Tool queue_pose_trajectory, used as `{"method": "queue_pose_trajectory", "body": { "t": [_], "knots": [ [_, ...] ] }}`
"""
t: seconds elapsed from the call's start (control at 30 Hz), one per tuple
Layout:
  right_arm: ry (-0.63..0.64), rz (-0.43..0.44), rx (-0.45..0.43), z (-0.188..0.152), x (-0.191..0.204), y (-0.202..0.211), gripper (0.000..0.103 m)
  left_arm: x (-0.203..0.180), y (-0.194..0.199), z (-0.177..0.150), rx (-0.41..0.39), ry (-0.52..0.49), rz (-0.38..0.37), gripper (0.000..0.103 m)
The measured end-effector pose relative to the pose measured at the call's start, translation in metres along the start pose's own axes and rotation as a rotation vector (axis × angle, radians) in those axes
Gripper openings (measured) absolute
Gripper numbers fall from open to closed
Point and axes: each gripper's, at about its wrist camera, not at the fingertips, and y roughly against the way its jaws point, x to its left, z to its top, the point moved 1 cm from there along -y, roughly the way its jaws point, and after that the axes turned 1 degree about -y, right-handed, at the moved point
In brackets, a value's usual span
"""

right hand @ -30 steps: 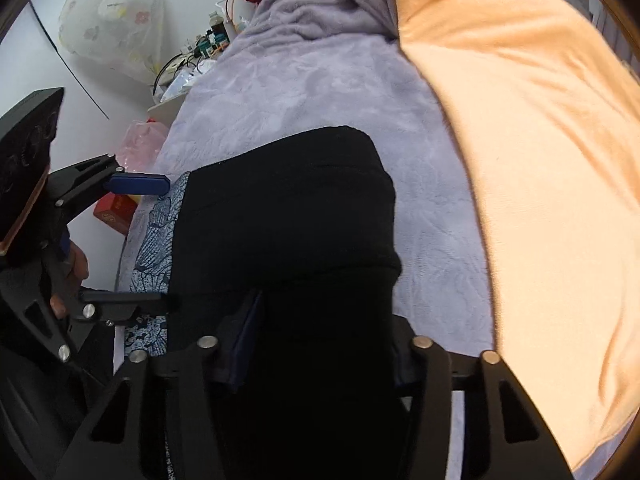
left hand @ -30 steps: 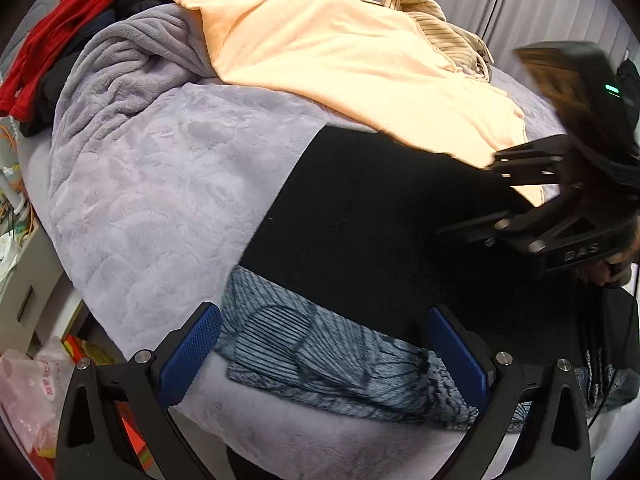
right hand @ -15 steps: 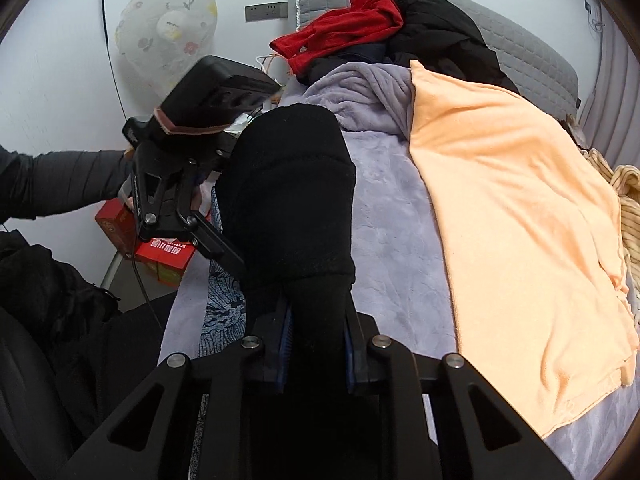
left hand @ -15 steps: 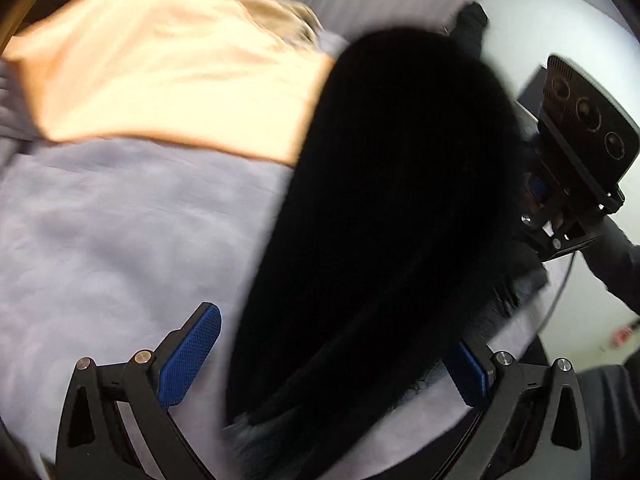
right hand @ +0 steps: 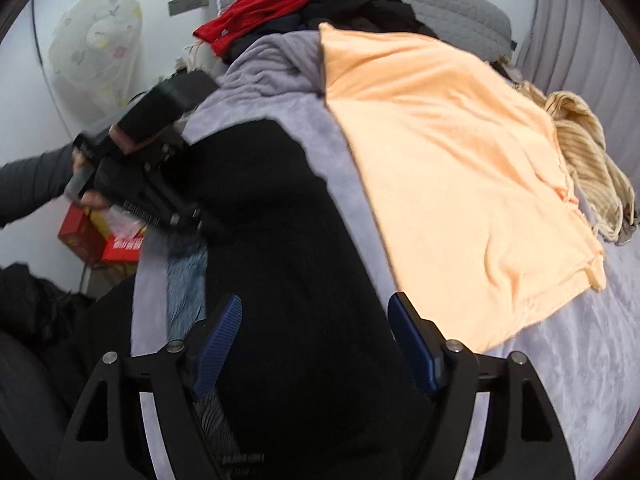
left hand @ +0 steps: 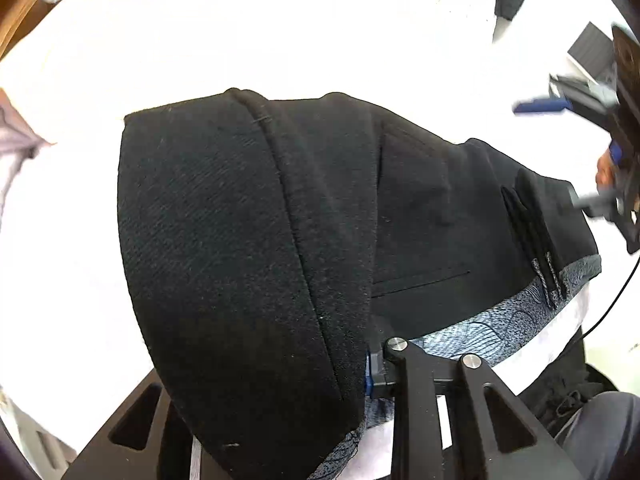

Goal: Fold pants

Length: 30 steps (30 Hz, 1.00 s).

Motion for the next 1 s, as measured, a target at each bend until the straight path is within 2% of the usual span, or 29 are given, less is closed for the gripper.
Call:
{"method": "queue_pose_trajectory", "body": {
  "t": [0.13,0.23,0.33,0.4,0.5,0.6,0.63,0.73,0.8,0.93,1.0],
  "knots": [
    [0.018,0.094,0.084,-0.044,0.011,0.001,0.079,-0.014,0.005,0.005,0.03,-0.001,0.034,0.026],
    [0.035,0.077,0.13,-0.055,0.012,-0.02,0.079,-0.033,0.017,0.009,0.035,-0.017,0.06,0.025],
    [0.0,0.072,0.287,-0.072,-0.001,-0.071,0.082,-0.049,0.037,0.013,-0.004,-0.035,0.055,0.025],
    [-0.023,0.098,0.251,-0.074,-0.007,-0.078,0.087,-0.066,0.046,0.015,-0.019,-0.061,0.074,0.025],
    [-0.025,0.09,0.249,-0.074,-0.008,-0.074,0.087,-0.09,0.057,0.016,-0.028,-0.095,0.107,0.025],
    [-0.02,0.063,0.244,-0.073,-0.008,-0.065,0.087,-0.099,0.069,0.028,-0.048,-0.112,0.087,0.025],
    [-0.028,0.053,0.223,-0.073,-0.01,-0.055,0.087,-0.108,0.075,0.03,-0.058,-0.121,0.084,0.025],
    [-0.062,0.036,0.078,-0.08,-0.013,-0.003,0.088,-0.134,0.084,0.039,-0.063,-0.163,0.066,0.025],
    [-0.092,-0.007,0.015,-0.092,-0.015,0.031,0.088,-0.155,0.083,0.053,-0.062,-0.207,0.058,0.025],
    [-0.148,-0.144,-0.023,-0.136,-0.013,0.083,0.088,-0.199,0.074,0.064,-0.052,-0.275,-0.001,0.025],
    [-0.198,-0.184,-0.042,-0.165,-0.01,0.106,0.088,-0.225,0.067,0.074,-0.051,-0.313,-0.036,0.025]
  ]
}}
